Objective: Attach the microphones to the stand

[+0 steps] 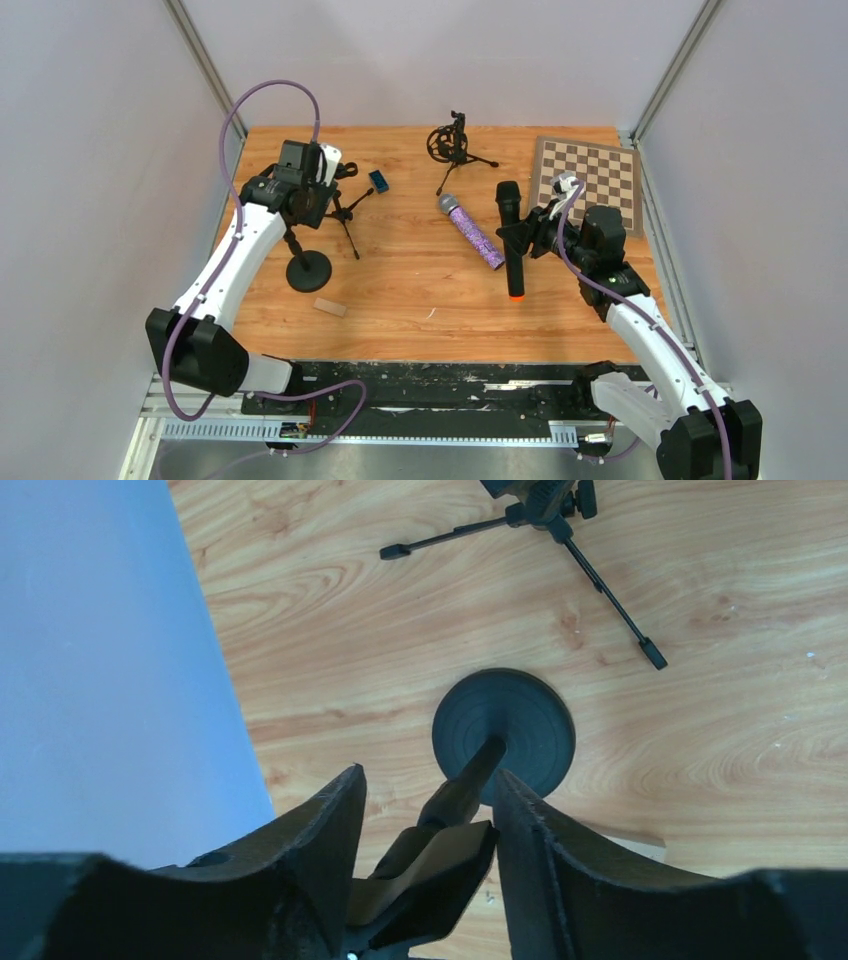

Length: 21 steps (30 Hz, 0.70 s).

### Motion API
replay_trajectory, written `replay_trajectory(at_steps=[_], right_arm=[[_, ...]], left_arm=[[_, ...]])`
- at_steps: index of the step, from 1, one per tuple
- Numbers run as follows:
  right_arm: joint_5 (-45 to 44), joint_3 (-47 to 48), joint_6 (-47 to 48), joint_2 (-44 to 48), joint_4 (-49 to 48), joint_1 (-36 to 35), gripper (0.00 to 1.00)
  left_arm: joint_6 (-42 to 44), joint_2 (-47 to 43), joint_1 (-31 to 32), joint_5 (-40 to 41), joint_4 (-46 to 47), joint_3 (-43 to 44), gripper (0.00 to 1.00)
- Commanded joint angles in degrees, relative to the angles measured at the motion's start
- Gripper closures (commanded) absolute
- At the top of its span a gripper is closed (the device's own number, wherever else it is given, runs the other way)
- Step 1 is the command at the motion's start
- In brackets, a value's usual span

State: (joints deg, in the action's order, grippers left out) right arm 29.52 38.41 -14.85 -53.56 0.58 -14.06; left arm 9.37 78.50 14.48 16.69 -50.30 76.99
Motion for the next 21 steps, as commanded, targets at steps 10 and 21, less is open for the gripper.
replay_trajectory(at_steps=[10,21], right_arm=[[-1.5,0.3,0.6,-0.1,-2.5,-0.2,1.0],[-1.5,0.6,0.5,-0.7,-2.3,-0.2,1.0]], left_arm=[[-1.4,-1.4,-0.2,-3.6,-3.0,2.9,0.89],[-5.0,-4.5,1.1,-13.9,-5.2,2.5,1.0]])
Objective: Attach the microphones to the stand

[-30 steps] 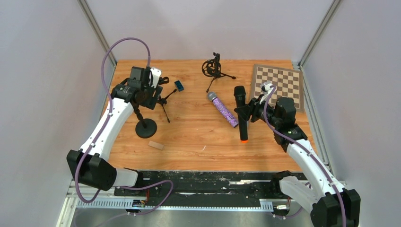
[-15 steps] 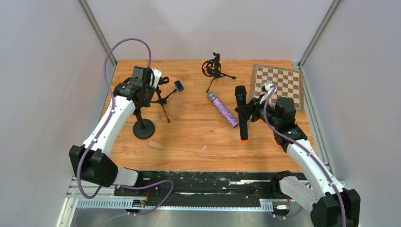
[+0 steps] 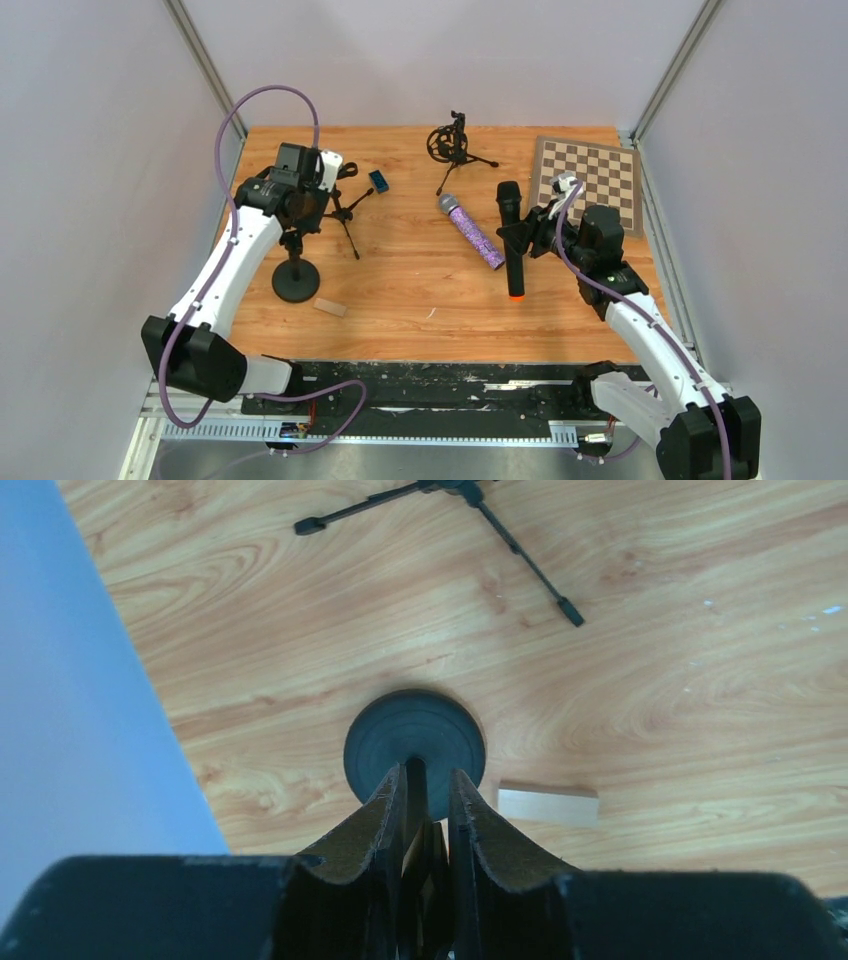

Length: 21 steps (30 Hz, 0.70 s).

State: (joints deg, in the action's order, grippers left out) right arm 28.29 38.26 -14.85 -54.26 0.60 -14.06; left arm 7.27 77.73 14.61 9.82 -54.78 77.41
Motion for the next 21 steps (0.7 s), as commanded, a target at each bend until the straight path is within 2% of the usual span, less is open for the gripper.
replay_trajectory(at_steps=[1,6,11,14,21], right_arm=[[-0.3,0.9,0.5,-0.2,-2.2,-0.2,1.0],[0.0,1.3,0.6,-1.1,-2.0,-0.2,1.0],[-0.1,1.6,0.8,-1.2,-1.6,-0.2,1.0],[-0.6,1.6,1.0,-1.1,-1.4,-0.2,1.0],[-3.4,2.3,1.5,-0.7,1.3,-0.2,1.0]], left_arm=[[-3.5,-4.0,1.7,-7.8,-0.8,2.6,1.0],[-5.4,-5.8,4.7,-14.0,-0.6,5.1,1.0],[-5.5,-5.1,9.0,-14.6,-0.7,10.3,1.0],[-4.7,-3.1,12.5,-13.0,-0.6,12.7,1.0],[-1.0,3.7,17.9,-17.9,-1.4,18.7,1.0]])
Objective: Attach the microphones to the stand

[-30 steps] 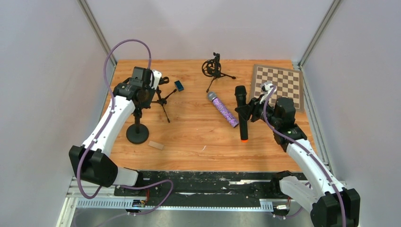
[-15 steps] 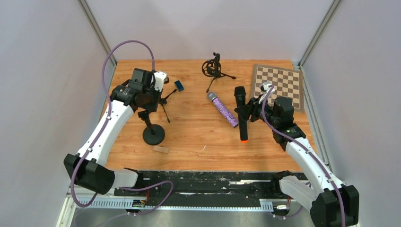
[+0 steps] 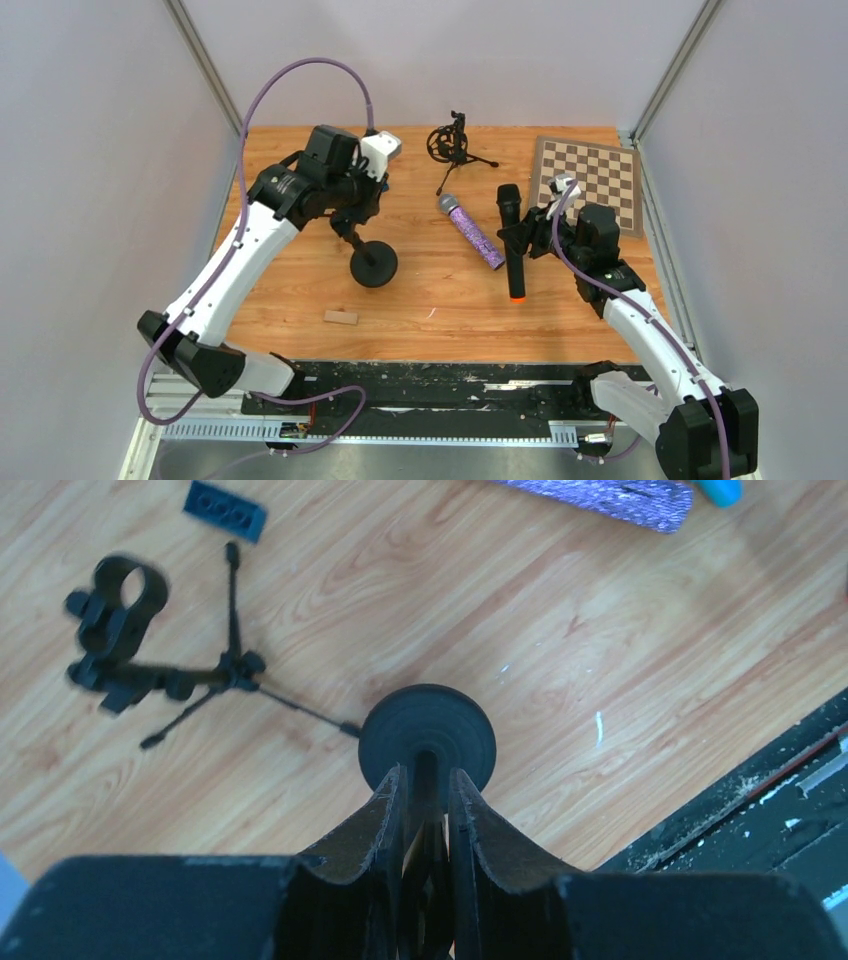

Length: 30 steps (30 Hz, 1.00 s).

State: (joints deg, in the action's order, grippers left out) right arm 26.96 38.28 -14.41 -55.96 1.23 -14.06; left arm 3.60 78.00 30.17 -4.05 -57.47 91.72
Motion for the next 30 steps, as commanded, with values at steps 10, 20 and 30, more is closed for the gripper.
replay_trajectory(at_steps=[10,20,30], right_arm=[[-6.1,2.1,0.6,1.4,2.0,-0.2,1.0],[-6.7,2.1,0.8,1.4,2.2,-0.2,1.0],[-7.6,1.7,0.8,1.5,2.2,-0.2,1.0]], left_arm=[[6.6,16.9,12.3,-2.3,-2.4,15.0,1.0],[8.3,23.0,16.2,-5.2,-1.7,18.7,1.0],[8.3,24.9,19.6,1.2,4.2,15.1,0.39]])
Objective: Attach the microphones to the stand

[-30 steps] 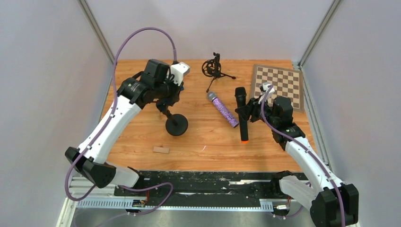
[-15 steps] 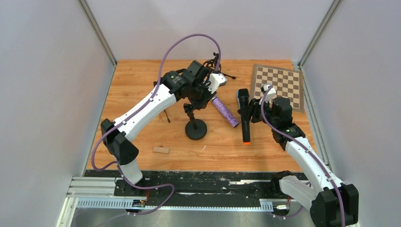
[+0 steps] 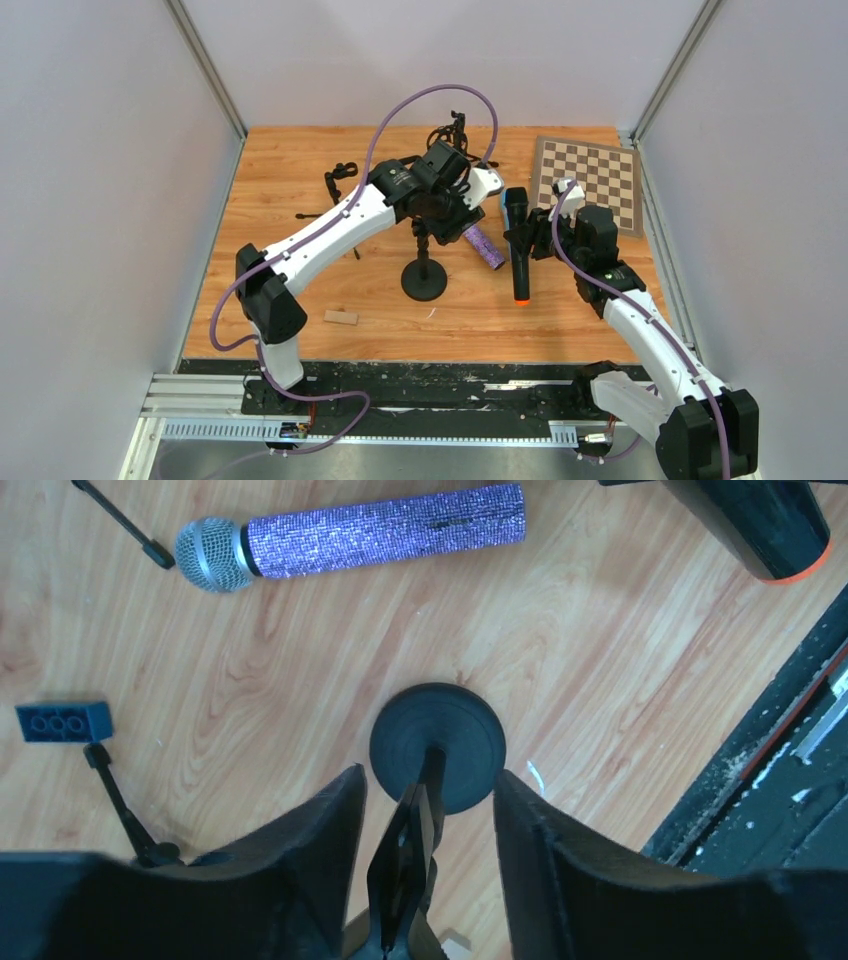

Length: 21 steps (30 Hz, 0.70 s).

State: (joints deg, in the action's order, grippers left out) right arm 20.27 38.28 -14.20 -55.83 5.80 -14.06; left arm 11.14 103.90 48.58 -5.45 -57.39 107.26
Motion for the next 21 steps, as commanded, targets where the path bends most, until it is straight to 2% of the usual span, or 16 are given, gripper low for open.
replay_trajectory(at_steps=[1,2,4,6,10,16,21], right_arm=[[-1.1,1.6,0.5,1.4,-2.3,-0.2,1.0],[-1.1,1.7,0.5,1.4,-2.3,-0.2,1.0],[-1.1,1.8,0.5,1.4,-2.3,-0.2,1.0],[-0.9,1.9,0.5,1.3,-2.3,-0.2,1.0],[-0.1,2.2,0.3,1.2,-2.4,-0.2,1.0],[3.1,3.7,1.0,0.8,-2.3,-0.3,1.0],[5.9,4.5,1.0,0.2,-3.0,-0.2,1.0]], left_arm=[[0.6,-1.7,1.3,2.6,5.2,-1.2,0.32],[0.5,-2.2,1.3,2.6,6.0,-2.2,0.19],[0.3,-4.1,1.3,2.5,8.2,-3.5,0.07],[0.0,-6.4,1.3,2.2,10.2,-4.8,0.01],[-0.1,-11.8,1.3,2.5,15.5,-8.0,0.0],[-0.7,-19.1,-0.6,2.3,17.1,-11.4,0.0],[-3.2,-23.8,-6.9,-5.1,18.3,-15.9,0.0]])
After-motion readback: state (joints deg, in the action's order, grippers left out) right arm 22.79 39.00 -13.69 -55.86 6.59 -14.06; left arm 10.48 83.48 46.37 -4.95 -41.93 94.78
